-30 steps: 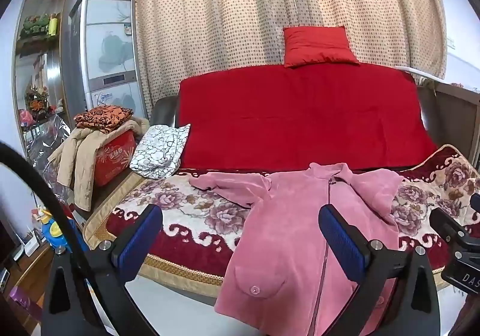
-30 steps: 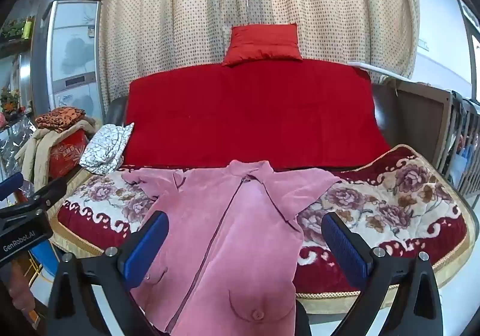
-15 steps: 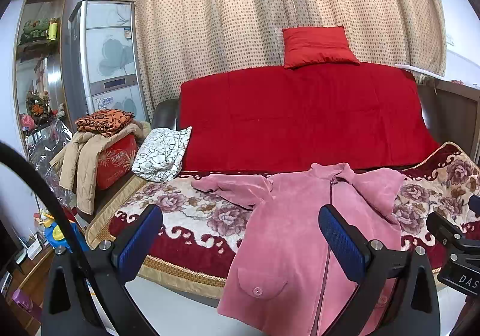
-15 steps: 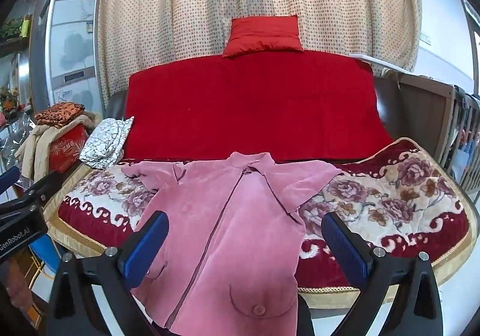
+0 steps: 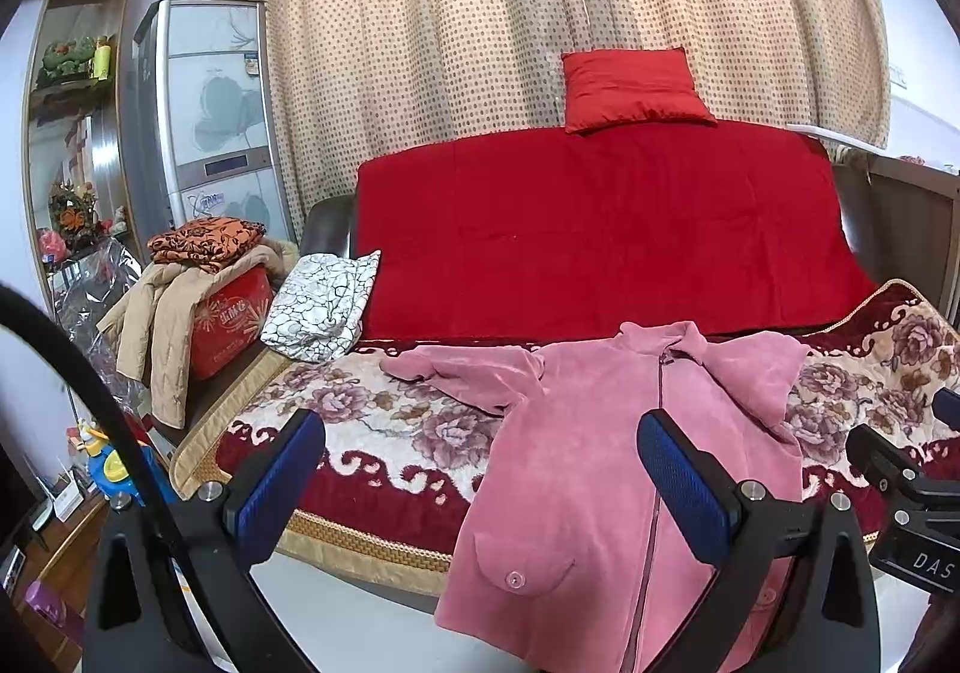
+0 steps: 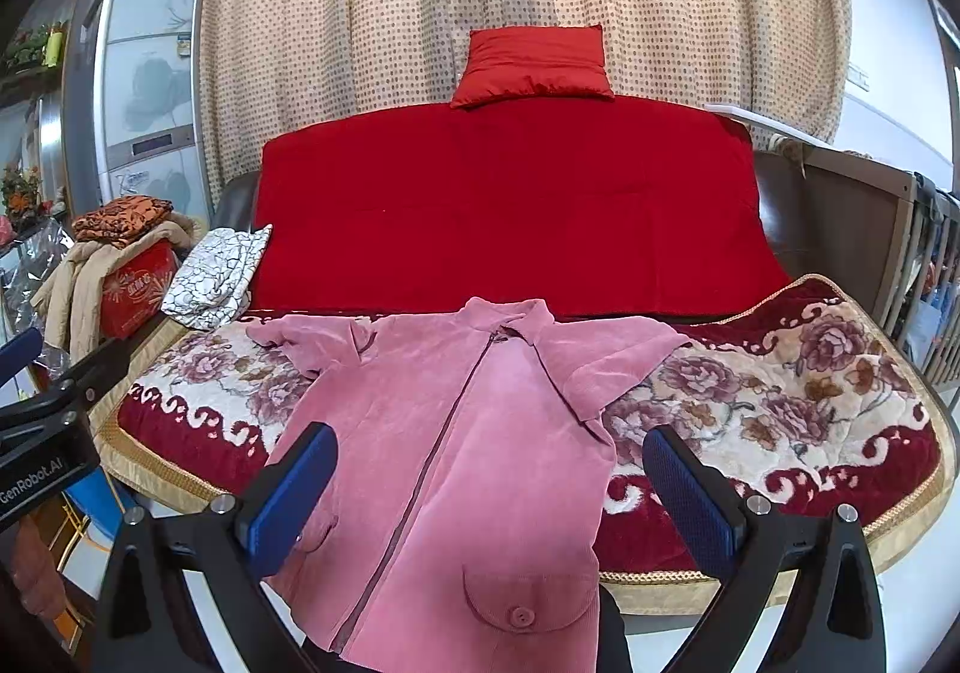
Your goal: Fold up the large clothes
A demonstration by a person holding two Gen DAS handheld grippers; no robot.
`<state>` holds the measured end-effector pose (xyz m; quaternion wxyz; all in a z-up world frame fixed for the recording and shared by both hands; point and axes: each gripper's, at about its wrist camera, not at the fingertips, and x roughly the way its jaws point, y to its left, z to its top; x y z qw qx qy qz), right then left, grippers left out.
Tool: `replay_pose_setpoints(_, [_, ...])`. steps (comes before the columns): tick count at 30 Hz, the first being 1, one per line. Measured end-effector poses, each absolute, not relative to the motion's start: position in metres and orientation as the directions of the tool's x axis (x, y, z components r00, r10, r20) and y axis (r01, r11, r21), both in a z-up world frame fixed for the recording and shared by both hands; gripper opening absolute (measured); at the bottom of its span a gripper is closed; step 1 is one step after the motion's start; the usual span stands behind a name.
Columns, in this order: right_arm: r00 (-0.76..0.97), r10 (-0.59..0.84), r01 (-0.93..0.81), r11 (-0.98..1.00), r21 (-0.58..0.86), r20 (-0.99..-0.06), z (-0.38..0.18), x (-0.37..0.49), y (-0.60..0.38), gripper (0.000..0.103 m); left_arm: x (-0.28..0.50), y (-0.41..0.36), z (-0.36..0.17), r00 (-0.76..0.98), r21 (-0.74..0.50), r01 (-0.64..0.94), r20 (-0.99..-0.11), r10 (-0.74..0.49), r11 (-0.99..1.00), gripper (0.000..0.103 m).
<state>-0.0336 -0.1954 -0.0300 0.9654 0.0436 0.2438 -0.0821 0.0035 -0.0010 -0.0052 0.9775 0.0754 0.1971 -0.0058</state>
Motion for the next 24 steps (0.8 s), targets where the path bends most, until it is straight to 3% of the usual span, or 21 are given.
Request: replay_pose_setpoints(24, [0.874, -0.181, 0.194, 0.981, -0.019, -0.451, -0.019, -0.037, -0.189, 0.103, 0.002, -0.009, -0.005, 0.921, 0.16, 0.072, -0.39, -0.004, 0.985, 0.103])
